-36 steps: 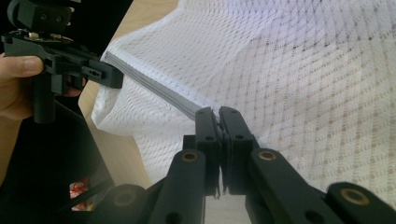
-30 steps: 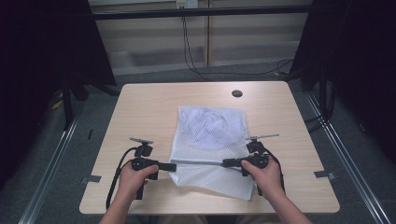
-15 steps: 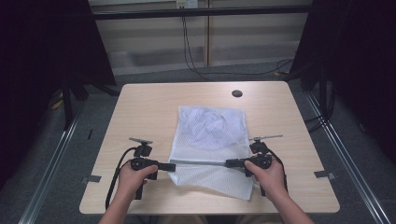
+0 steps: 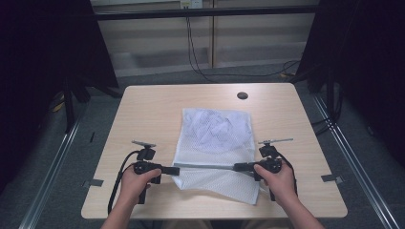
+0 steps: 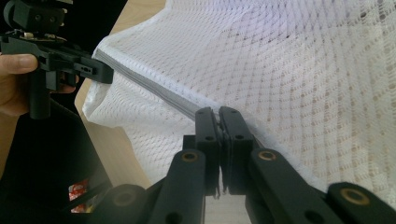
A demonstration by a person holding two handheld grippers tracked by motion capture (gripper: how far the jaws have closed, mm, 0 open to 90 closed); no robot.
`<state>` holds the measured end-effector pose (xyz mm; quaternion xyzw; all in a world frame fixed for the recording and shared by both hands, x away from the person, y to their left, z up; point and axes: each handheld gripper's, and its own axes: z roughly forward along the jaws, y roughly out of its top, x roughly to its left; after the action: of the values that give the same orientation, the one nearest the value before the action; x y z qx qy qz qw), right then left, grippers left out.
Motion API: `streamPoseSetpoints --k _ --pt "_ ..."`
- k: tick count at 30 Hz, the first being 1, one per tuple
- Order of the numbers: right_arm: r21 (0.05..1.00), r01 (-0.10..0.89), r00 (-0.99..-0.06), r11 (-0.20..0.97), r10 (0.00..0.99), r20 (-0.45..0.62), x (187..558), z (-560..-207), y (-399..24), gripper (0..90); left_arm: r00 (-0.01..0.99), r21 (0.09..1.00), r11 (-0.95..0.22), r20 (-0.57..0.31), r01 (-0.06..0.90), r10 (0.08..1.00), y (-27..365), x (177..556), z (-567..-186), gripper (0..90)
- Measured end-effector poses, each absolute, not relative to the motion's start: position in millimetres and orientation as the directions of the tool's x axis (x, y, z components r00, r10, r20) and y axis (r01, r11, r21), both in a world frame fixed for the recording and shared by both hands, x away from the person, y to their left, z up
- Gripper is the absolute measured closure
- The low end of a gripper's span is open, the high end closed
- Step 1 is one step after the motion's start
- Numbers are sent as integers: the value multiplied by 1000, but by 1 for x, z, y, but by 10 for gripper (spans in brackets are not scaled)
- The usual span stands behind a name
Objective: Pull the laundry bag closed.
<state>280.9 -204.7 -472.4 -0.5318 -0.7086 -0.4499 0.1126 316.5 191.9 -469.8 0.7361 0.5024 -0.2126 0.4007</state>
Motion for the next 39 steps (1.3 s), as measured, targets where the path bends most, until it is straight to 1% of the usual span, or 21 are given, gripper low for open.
streamPoseSetpoints --k 4,5,9,14,21,31,33,37,39 --pt "514 857 -404 30 659 634 281 -472 -206 868 413 383 -180 -705 906 577 193 317 -470 890" --pt "513 858 -403 30 659 636 280 -473 -207 868 397 372 -166 -717 913 573 193 317 -470 890" --pt "508 861 -393 17 657 644 279 -473 -212 868 399 372 -169 -720 913 568 192 316 -470 890" --pt "513 858 -395 14 656 643 278 -474 -214 868 416 382 -185 -709 905 569 193 316 -469 890" --pt "514 857 -397 22 664 634 278 -475 -217 868 399 373 -168 -717 912 571 192 316 -469 890" --pt "514 857 -396 17 661 638 276 -475 -221 868 409 377 -181 -713 908 570 192 316 -470 890" --pt "512 859 -394 18 663 637 276 -475 -222 868 398 371 -170 -717 913 573 192 316 -469 890" --pt "507 862 -384 12 668 637 276 -476 -226 868 411 377 -184 -713 908 568 194 316 -470 890" --pt "509 861 -383 5 666 641 275 -475 -229 868 398 371 -170 -719 913 570 192 316 -470 890"
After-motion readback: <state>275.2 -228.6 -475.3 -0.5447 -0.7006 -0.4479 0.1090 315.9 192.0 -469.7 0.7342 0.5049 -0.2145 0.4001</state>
